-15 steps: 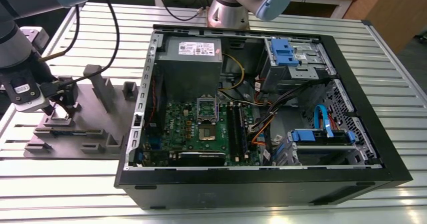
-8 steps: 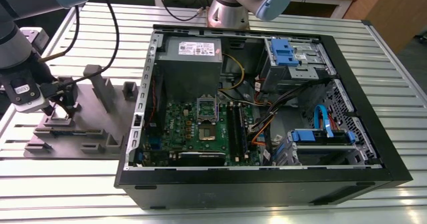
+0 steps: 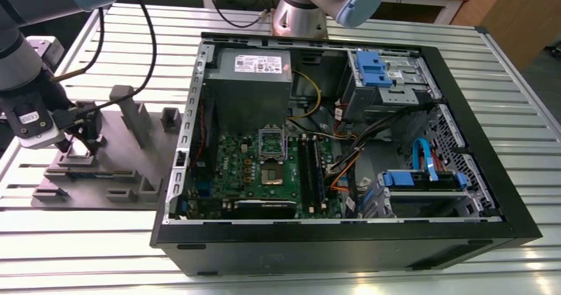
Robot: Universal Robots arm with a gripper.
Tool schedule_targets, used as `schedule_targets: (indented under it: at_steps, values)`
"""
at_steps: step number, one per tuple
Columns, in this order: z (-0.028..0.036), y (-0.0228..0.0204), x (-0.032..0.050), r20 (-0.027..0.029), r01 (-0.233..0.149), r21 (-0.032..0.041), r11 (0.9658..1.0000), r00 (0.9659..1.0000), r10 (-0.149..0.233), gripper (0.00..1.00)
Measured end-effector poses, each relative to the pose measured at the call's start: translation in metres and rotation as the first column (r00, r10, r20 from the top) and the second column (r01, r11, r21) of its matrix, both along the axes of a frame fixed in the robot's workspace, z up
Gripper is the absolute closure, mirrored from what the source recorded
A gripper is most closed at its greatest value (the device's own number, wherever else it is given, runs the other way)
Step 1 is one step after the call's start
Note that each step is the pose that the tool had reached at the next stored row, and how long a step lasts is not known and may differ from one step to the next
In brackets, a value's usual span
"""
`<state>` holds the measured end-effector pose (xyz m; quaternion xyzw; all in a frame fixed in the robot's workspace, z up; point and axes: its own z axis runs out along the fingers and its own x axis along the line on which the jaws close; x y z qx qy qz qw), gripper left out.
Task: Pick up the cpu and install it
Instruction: 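Pick up the cpu and move it towards the insertion slot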
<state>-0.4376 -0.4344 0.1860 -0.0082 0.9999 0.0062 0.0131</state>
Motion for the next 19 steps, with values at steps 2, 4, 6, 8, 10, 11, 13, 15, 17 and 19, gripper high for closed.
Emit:
schedule_targets:
  at_steps: [2, 4, 6, 8, 10, 11, 13, 15, 17, 19]
  values:
    - [-0.0003, 0.0000, 0.0002, 0.0001, 0.001, 0.0001, 1.0000, 1.0000, -0.001, 0.47]
    - [-0.0007, -0.0001, 0.0002, 0.0001, 0.002, 0.0001, 1.0000, 1.0000, -0.002, 0.47]
    - [-0.0010, 0.0000, 0.0002, 0.0001, 0.003, 0.0001, 1.0000, 1.0000, -0.003, 0.47]
    - [-0.0011, 0.0000, 0.0002, 0.0000, 0.003, 0.0000, 1.0000, 1.0000, -0.003, 0.47]
    - [-0.0013, -0.0001, 0.0002, 0.0000, 0.003, 0.0000, 1.0000, 1.0000, -0.003, 0.47]
    - [-0.0017, -0.0001, 0.0002, 0.0002, 0.003, 0.0001, 1.0000, 1.0000, -0.003, 0.47]
    - [-0.0018, -0.0001, 0.0002, 0.0001, 0.003, 0.0000, 1.0000, 1.0000, -0.003, 0.47]
    - [-0.0021, -0.0001, 0.0002, 0.0001, 0.003, 0.0000, 1.0000, 1.0000, -0.003, 0.47]
    - [-0.0023, -0.0001, 0.0002, 0.0001, 0.003, 0.0000, 1.0000, 1.0000, -0.003, 0.47]
    - [-0.0023, 0.0000, 0.0002, 0.0001, 0.003, 0.0001, 1.0000, 1.0000, -0.003, 0.47]
